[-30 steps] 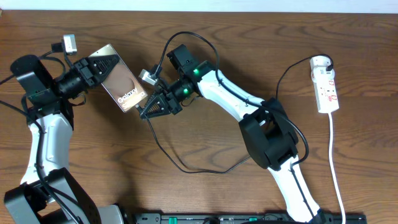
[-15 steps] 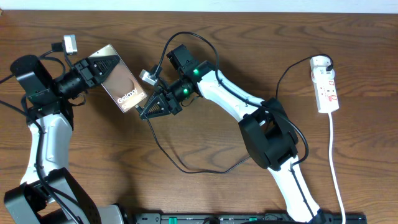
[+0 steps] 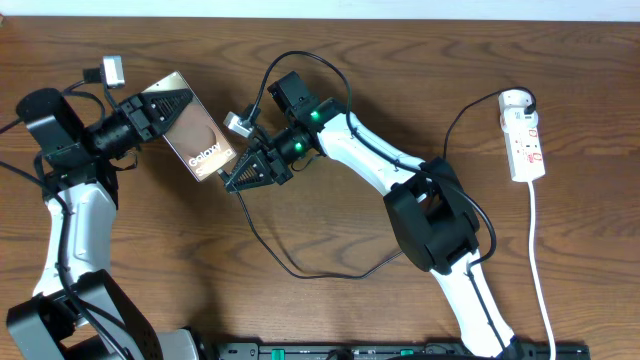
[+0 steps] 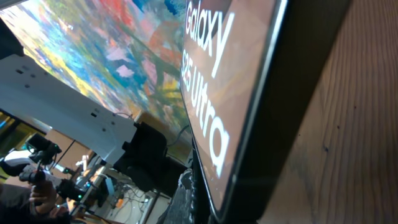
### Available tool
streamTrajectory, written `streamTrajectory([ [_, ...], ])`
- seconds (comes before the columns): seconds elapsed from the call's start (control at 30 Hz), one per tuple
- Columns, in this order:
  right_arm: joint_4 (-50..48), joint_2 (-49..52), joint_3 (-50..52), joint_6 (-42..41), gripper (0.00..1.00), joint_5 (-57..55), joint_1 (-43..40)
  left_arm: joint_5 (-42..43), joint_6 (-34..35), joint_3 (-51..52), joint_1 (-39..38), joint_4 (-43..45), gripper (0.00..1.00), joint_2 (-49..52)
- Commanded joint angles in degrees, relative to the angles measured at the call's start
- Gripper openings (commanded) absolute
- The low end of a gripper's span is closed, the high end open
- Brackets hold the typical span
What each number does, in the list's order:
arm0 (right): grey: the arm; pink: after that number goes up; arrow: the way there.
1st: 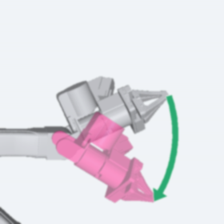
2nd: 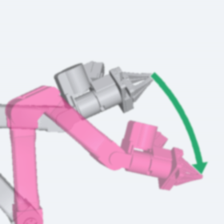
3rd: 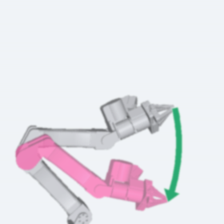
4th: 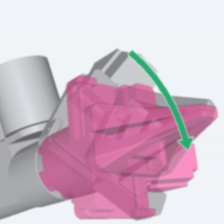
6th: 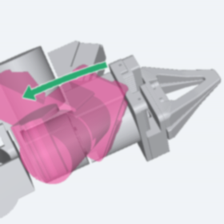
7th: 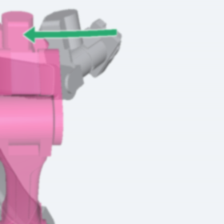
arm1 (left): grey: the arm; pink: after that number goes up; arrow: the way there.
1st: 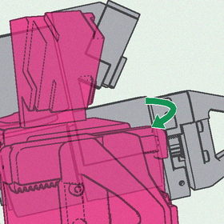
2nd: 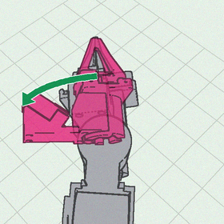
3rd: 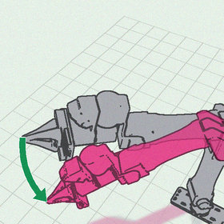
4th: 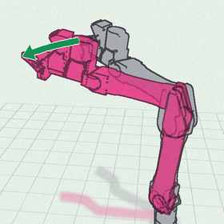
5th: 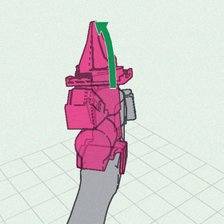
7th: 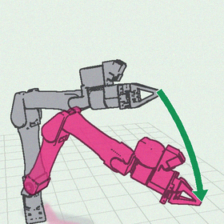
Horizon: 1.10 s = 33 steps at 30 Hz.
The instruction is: Plug charger to phone and switch on socket
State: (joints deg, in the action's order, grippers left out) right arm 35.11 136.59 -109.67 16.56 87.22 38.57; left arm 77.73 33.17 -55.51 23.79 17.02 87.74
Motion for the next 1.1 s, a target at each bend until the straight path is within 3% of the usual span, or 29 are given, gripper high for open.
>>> streamTrajectory([
  [0.0, -0.2, -0.3, -0.2, -2.6, 0.01, -0.7, -1.0, 2.2, -0.1, -0.1, -0.1, 0.5, 0.08, -0.8],
  [0.2, -0.9, -0.3, -0.2, -3.0, 0.01, -0.6, -1.2, 1.1, -0.1, -0.1, -0.1, 0.5, 0.08, -0.8],
  [0.4, -8.9, -0.3, -0.2, -10.8, 0.01, -0.6, -0.6, 1.1, -0.1, -0.1, -1.4, 0.5, 0.07, -0.8],
  [1.07, -22.7, -0.3, -0.2, -23.6, 0.01, -2.0, -0.2, 2.8, -0.5, -0.1, -2.3, -0.2, 0.07, -0.8],
])
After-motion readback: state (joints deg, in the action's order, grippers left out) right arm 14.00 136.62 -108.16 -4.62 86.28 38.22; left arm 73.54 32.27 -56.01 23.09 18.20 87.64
